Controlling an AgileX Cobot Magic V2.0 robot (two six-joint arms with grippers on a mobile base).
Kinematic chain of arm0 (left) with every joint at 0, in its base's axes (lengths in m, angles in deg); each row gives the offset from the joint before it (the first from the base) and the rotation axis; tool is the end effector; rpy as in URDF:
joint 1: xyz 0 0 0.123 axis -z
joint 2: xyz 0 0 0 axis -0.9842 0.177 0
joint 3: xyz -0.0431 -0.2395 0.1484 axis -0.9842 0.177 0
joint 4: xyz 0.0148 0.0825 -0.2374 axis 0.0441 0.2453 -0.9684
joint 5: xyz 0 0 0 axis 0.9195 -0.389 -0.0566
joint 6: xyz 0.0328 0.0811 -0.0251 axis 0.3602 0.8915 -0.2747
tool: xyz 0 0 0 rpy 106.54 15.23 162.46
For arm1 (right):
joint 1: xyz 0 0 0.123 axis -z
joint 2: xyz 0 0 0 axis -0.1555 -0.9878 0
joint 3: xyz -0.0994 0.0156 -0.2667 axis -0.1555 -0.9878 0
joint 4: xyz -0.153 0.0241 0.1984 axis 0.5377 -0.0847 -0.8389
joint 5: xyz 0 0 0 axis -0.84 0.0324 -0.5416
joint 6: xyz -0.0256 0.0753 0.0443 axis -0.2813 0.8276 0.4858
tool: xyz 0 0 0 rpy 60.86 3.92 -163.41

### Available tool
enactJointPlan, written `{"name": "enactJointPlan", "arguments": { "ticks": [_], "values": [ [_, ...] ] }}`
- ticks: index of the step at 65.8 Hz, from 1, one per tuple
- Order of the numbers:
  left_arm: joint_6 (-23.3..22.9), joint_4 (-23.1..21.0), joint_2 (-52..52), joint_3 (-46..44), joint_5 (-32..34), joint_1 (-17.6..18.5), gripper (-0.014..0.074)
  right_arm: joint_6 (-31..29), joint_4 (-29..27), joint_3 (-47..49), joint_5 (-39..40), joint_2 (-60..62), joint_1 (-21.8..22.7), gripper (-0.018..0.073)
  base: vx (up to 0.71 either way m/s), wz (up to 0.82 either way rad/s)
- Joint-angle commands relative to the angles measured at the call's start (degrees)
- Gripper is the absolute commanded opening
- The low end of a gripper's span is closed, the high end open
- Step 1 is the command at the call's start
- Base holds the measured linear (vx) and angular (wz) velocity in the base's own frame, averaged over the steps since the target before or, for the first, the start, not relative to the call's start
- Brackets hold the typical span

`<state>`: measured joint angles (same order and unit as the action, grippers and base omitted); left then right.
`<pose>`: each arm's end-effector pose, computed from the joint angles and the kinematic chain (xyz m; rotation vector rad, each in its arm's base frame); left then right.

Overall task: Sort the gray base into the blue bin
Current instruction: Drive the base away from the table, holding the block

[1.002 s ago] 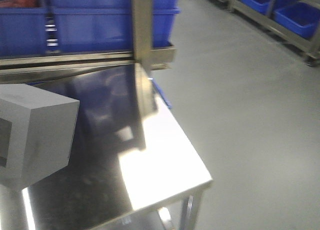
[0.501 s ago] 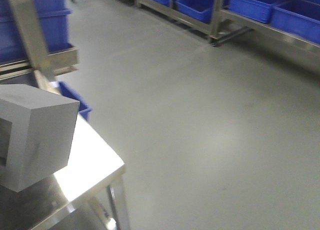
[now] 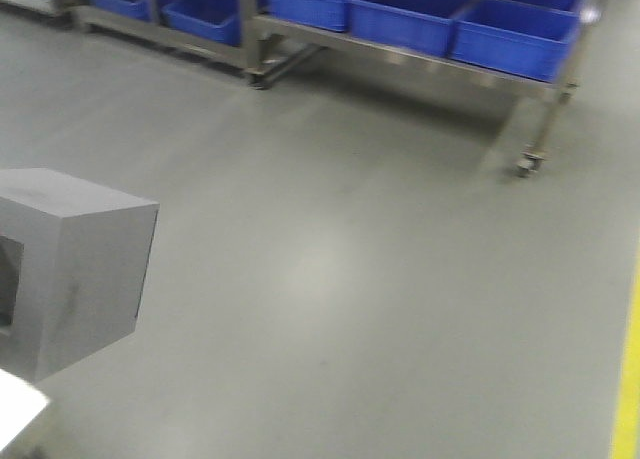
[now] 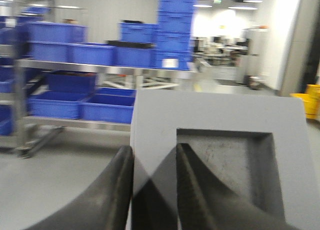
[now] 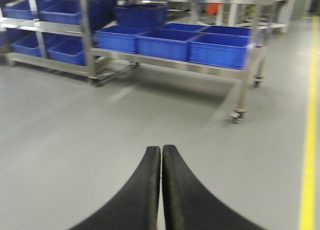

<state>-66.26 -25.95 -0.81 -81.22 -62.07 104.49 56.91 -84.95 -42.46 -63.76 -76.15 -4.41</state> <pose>0.0833 -0.0391 0.3249 0.2221 1.4954 -0.4694 0.0552 -0.0041 0.1845 0.0857 1.7147 -0.0397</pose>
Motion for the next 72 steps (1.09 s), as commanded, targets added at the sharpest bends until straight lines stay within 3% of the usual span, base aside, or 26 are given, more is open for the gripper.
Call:
{"name": "enactJointPlan", "arguments": {
  "ticks": [1, 43, 72],
  "values": [
    [-0.45, -0.83, 0.33, -1.75, 6.01, 0.28, -0.0007, -0.72, 0.31, -0.05, 4.28, -0.18, 0.10, -0.0005, 0.10, -0.78],
    [-0.45, -0.83, 0.33, -1.75, 6.00, 0.28, -0.0006, -0.72, 0.31, -0.05, 4.28, -0.18, 0.10, -0.0005, 0.17, -0.80],
    [-0.45, -0.83, 0.33, -1.75, 6.00, 0.28, -0.0006, -0.72, 0.31, -0.05, 4.28, -0.18, 0.10, -0.0005, 0.26, -0.28]
  ]
}}
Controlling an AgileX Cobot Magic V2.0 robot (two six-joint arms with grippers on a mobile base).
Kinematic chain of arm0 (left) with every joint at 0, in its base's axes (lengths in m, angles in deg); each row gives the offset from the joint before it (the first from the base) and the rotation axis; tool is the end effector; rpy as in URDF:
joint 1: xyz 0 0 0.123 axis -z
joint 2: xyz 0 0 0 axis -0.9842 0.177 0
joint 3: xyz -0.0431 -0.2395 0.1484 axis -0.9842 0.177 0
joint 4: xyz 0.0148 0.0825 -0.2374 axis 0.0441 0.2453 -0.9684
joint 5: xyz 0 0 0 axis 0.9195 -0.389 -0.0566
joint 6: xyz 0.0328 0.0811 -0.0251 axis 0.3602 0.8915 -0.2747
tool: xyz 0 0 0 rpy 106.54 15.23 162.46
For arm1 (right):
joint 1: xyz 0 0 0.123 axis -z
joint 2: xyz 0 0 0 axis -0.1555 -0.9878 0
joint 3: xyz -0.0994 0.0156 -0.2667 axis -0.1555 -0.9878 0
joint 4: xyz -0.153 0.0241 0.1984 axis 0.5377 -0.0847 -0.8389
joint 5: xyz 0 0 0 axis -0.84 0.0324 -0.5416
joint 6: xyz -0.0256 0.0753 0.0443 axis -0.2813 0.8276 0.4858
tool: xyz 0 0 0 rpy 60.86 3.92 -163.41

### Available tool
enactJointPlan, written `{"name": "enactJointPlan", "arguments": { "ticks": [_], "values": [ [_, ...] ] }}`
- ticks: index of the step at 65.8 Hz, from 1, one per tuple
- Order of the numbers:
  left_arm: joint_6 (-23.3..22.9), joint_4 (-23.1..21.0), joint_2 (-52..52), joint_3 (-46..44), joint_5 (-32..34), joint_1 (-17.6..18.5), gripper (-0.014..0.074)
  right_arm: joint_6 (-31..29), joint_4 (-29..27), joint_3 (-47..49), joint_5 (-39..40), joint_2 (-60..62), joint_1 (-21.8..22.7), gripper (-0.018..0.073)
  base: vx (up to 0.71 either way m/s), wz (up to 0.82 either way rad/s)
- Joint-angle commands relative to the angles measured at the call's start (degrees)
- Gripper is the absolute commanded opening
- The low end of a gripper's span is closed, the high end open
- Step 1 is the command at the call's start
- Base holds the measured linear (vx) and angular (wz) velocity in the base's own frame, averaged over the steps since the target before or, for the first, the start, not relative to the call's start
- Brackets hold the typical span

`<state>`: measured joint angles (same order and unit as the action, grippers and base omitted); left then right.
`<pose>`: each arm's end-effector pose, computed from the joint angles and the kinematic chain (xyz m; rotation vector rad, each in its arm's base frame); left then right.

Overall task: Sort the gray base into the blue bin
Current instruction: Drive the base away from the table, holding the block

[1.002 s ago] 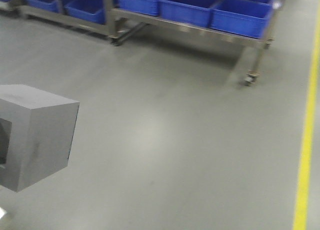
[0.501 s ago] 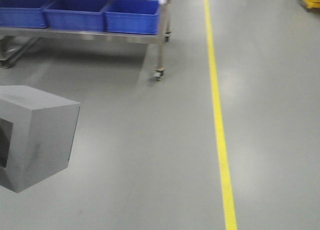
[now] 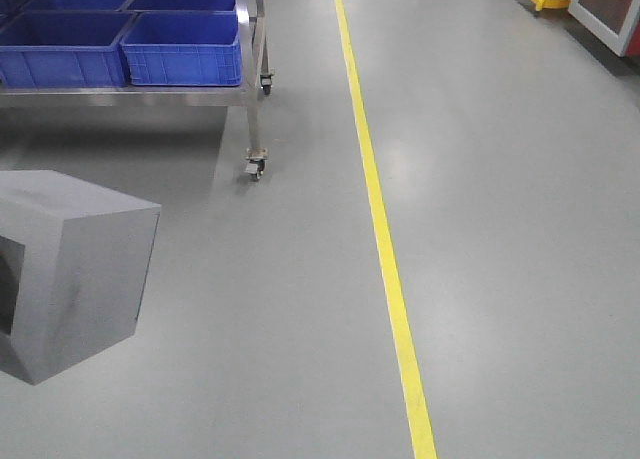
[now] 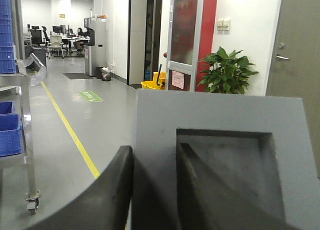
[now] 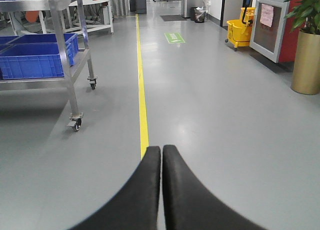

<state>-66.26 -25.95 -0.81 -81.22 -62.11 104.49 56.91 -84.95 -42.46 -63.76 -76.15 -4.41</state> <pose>0.0833 -0.0391 0.3249 0.2223 1.4961 -0.4694 0.0552 -0.0041 0.1845 0.0857 1.7147 -0.0397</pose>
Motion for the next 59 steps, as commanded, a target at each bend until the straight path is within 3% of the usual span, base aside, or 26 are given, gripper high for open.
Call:
{"name": "enactJointPlan", "arguments": {
  "ticks": [1, 59],
  "values": [
    [-0.45, -0.83, 0.33, -1.75, 6.10, 0.28, -0.0006, -0.72, 0.31, -0.05, 4.28, -0.18, 0.10, -0.0005, 0.33, 0.04],
    [-0.45, -0.83, 0.33, -1.75, 6.04, 0.28, -0.0006, -0.72, 0.31, -0.05, 4.28, -0.18, 0.10, -0.0005, 0.40, 0.14]
  ]
}}
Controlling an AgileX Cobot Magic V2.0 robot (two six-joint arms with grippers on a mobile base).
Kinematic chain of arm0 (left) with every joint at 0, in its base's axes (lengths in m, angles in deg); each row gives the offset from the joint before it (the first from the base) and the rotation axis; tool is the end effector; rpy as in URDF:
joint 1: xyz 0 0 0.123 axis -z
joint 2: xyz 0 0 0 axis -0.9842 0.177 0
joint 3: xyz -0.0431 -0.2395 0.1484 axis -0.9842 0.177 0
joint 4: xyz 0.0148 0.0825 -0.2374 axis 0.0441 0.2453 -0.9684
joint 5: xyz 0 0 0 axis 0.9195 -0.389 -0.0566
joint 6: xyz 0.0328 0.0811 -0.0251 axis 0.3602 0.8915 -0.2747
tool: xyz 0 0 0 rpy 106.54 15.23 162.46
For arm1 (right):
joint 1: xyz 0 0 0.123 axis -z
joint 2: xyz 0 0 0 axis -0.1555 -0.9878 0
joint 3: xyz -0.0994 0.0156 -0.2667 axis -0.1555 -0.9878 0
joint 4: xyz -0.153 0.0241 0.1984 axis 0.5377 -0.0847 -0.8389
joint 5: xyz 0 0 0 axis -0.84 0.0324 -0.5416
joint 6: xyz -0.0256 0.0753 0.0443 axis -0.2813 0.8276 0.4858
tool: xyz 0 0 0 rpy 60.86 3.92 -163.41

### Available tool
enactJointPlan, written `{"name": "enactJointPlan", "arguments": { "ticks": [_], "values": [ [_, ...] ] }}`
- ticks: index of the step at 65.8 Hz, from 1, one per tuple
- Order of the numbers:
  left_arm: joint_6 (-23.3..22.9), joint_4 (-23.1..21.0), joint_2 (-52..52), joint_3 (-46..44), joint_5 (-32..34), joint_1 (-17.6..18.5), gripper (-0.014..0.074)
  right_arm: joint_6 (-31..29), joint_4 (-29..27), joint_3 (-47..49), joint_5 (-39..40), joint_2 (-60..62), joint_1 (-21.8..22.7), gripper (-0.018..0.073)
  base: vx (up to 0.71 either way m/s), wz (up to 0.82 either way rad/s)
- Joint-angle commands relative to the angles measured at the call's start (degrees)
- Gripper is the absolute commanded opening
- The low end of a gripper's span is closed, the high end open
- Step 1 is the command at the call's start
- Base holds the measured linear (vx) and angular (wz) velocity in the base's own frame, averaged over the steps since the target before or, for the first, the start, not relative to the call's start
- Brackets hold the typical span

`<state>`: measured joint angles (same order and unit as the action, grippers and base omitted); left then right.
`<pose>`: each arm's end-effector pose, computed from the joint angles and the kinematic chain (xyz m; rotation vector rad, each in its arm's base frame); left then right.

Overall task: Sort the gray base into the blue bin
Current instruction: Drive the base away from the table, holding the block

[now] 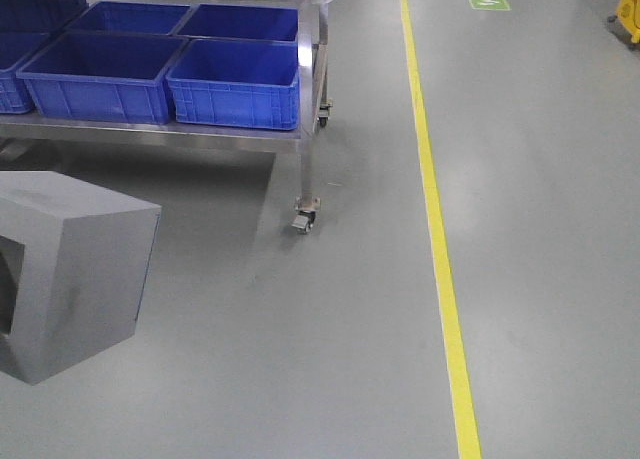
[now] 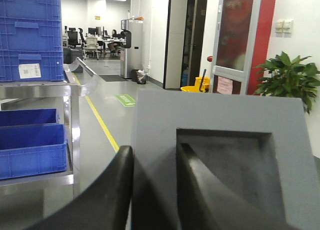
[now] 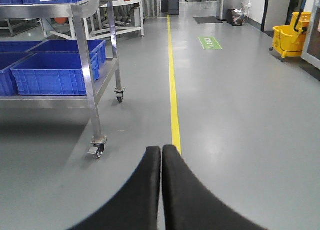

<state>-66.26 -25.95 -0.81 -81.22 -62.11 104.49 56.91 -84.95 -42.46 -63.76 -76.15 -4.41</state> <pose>0.0833 -0.0391 0.3249 0.2223 1.4961 -0.4694 0.0552 -0.0041 0.1845 0.0857 1.7147 -0.0397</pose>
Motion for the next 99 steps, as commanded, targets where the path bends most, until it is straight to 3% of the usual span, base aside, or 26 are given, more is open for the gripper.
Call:
{"name": "enactJointPlan", "arguments": {
  "ticks": [1, 37, 99],
  "values": [
    [-0.45, -0.83, 0.33, -1.75, 6.10, 0.28, -0.0006, -0.72, 0.31, -0.05, 4.28, -0.18, 0.10, -0.0005, 0.40, 0.10],
    [-0.45, -0.83, 0.33, -1.75, 6.10, 0.28, -0.0006, -0.72, 0.31, -0.05, 4.28, -0.18, 0.10, -0.0005, 0.35, 0.28],
    [-0.45, -0.83, 0.33, -1.75, 6.04, 0.28, -0.0006, -0.72, 0.31, -0.05, 4.28, -0.18, 0.10, -0.0005, 0.24, 0.74]
  ]
}}
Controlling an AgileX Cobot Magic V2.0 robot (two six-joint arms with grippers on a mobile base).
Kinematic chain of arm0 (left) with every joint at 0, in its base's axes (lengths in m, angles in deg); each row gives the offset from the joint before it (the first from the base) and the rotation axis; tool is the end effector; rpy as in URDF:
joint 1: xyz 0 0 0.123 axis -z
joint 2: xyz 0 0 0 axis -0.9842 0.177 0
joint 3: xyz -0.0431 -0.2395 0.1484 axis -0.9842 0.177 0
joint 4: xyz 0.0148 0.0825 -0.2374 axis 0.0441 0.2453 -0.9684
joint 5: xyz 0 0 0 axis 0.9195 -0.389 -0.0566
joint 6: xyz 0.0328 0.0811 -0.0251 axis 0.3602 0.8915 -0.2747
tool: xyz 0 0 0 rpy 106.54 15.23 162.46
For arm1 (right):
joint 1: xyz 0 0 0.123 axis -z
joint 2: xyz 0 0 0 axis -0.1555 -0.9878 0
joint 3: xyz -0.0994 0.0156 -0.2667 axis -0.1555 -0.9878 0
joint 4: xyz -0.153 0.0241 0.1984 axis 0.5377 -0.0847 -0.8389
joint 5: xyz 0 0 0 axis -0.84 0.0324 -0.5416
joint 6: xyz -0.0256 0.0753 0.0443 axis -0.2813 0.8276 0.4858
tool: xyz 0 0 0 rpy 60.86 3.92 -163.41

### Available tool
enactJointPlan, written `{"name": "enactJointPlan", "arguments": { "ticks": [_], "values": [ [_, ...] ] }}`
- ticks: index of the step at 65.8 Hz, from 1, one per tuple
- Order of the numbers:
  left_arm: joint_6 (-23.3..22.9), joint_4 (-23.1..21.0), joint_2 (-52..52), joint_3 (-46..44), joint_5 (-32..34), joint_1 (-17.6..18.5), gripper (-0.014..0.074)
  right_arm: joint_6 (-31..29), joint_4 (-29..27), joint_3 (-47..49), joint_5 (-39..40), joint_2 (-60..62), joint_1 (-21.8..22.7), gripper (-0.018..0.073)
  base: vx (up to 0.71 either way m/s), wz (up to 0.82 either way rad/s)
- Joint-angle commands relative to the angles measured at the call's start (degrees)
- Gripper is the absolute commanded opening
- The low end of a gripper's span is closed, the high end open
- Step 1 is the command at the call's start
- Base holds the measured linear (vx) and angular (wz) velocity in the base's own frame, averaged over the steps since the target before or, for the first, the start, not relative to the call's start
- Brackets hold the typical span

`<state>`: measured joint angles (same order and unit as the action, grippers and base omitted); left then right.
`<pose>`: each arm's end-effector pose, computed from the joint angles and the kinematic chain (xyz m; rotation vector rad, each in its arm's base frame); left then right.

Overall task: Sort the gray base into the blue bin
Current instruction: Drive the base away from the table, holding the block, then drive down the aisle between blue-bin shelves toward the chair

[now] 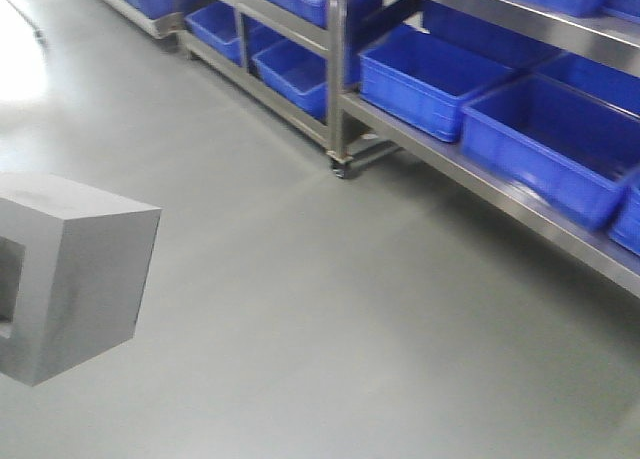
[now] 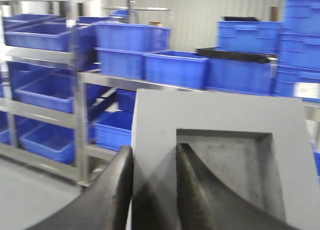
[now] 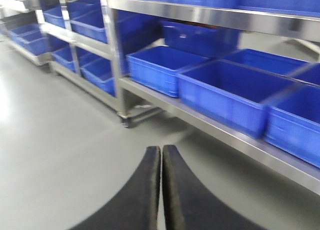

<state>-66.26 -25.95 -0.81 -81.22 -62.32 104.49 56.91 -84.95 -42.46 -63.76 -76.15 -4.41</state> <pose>0.0833 -0.0392 0.3245 0.2235 1.4996 -0.4694 0.0552 -0.0041 0.1845 0.0857 1.7147 -0.0397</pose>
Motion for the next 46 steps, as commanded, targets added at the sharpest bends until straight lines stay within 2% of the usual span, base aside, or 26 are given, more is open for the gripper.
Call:
{"name": "enactJointPlan", "arguments": {
  "ticks": [1, 46],
  "values": [
    [-0.45, -0.83, 0.33, -1.75, 6.25, 0.28, -0.0006, -0.72, 0.31, -0.05, 4.28, -0.18, 0.10, -0.0005, 0.24, 0.55],
    [-0.45, -0.83, 0.33, -1.75, 6.25, 0.28, -0.0006, -0.72, 0.31, -0.05, 4.28, -0.18, 0.10, -0.0005, 0.26, 0.51]
  ]
}}
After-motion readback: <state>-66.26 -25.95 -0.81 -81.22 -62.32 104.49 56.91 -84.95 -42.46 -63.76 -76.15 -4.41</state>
